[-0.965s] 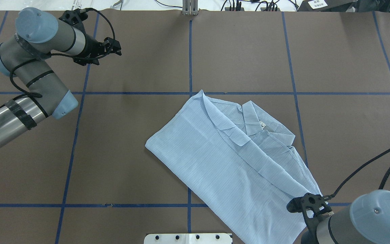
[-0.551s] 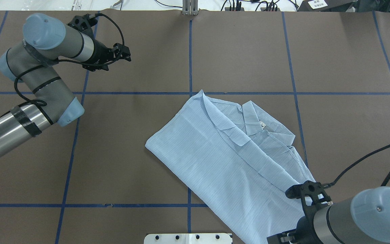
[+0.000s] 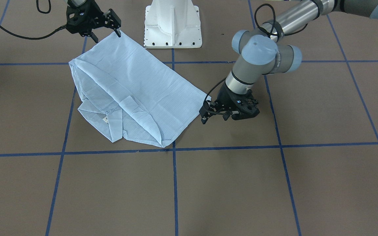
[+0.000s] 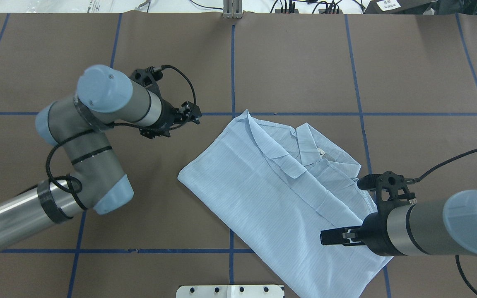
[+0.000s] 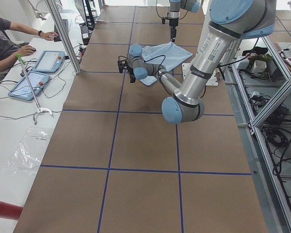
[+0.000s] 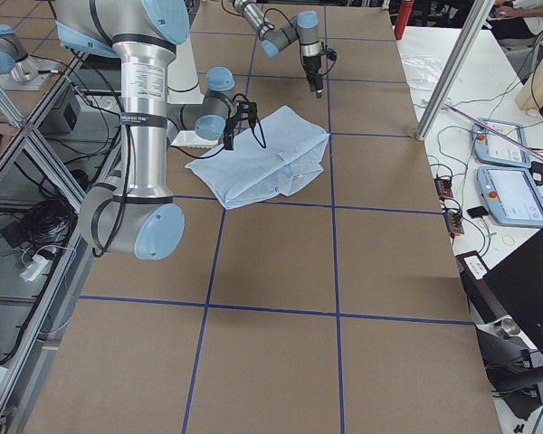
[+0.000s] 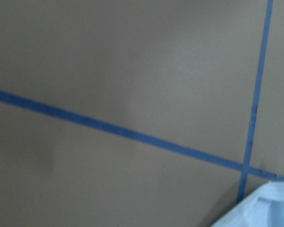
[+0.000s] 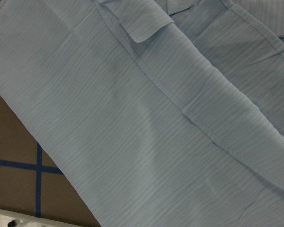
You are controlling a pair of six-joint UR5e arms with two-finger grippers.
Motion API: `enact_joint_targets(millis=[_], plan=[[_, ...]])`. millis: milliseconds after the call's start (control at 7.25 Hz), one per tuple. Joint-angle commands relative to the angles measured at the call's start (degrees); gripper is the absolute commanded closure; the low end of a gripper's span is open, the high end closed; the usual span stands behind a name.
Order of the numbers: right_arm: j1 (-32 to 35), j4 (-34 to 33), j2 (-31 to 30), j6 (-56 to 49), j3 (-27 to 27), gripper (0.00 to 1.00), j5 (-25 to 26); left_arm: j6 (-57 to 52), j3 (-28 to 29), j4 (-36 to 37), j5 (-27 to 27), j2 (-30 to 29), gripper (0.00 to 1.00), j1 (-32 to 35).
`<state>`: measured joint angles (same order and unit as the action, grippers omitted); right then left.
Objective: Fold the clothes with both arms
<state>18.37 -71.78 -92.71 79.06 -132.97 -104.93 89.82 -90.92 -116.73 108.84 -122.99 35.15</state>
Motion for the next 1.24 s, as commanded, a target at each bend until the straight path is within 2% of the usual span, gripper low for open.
enact_joint_targets(millis=[0, 414, 1103], plan=[[2.5, 0.0, 0.4, 0.0, 0.3, 0.00, 0.1, 5.5, -1.9, 3.0, -2.7, 0.4, 0.10, -6.4], [2.6, 0.0, 0.5, 0.0, 0.4, 0.00, 0.1, 6.2, -2.2, 7.3, -3.7, 0.6, 0.13, -8.2], [3.0, 0.0, 1.2, 0.0, 1.1, 0.00, 0.2, 6.2, -3.3, 7.9, -3.7, 2.7, 0.14, -8.4]])
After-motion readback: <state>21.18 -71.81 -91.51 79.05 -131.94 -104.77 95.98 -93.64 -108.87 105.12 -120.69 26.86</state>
